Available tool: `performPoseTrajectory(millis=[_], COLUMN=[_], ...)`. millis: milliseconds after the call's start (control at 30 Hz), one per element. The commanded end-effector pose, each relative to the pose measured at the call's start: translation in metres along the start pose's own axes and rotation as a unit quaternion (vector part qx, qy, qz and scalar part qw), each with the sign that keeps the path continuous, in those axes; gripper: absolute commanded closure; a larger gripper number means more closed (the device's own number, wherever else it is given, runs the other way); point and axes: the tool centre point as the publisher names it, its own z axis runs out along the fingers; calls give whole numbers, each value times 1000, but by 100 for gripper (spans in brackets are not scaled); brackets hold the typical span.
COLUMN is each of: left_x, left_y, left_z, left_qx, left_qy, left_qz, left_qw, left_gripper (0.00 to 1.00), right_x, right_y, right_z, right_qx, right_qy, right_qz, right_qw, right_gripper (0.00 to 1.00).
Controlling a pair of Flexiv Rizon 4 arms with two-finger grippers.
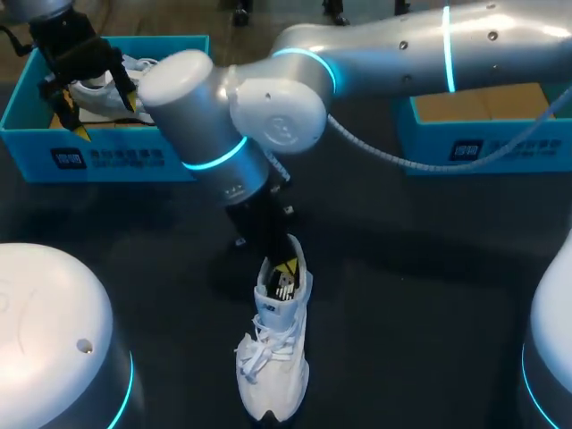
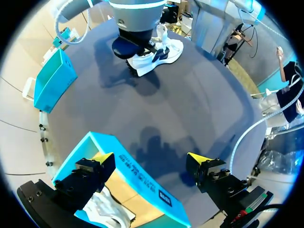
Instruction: Take the shoe out of the shoebox, open the shoe tongue, remove and reinsert the insole, then place the shoe into the shoebox
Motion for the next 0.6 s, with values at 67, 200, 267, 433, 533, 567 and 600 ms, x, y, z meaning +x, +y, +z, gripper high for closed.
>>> performPoseTrajectory(millis=[67, 200, 267, 433, 533, 567, 600], left_x=[1, 1, 1, 1, 1, 1, 1], left_y=[0, 0, 0, 0, 0, 0, 0], left_z=[0, 0, 0, 0, 0, 0, 0], left_qx=[-1, -1, -1, -1, -1, -1, -1], left_qy=[0, 0, 0, 0, 0, 0, 0], left_qz=[0, 0, 0, 0, 0, 0, 0], left_qw=[1000, 1000, 1000, 1000, 1000, 1000, 1000], left_gripper=[0, 0, 0, 0, 0, 0, 0], right_x=[-6, 1, 4, 12, 17, 18, 20], right_y=[2, 10, 12, 12, 13, 15, 17], right_z=[2, 17, 22, 34, 39, 40, 41], right_qx=[-3, 9, 12, 10, 5, 6, 11], right_qy=[4, -6, -10, -14, 1, 6, 19], right_qz=[-7, -16, -18, -9, -12, -16, -20], right_qw=[1000, 1000, 1000, 1000, 1000, 1000, 1000], right_gripper=[100, 100, 100, 100, 100, 100, 100])
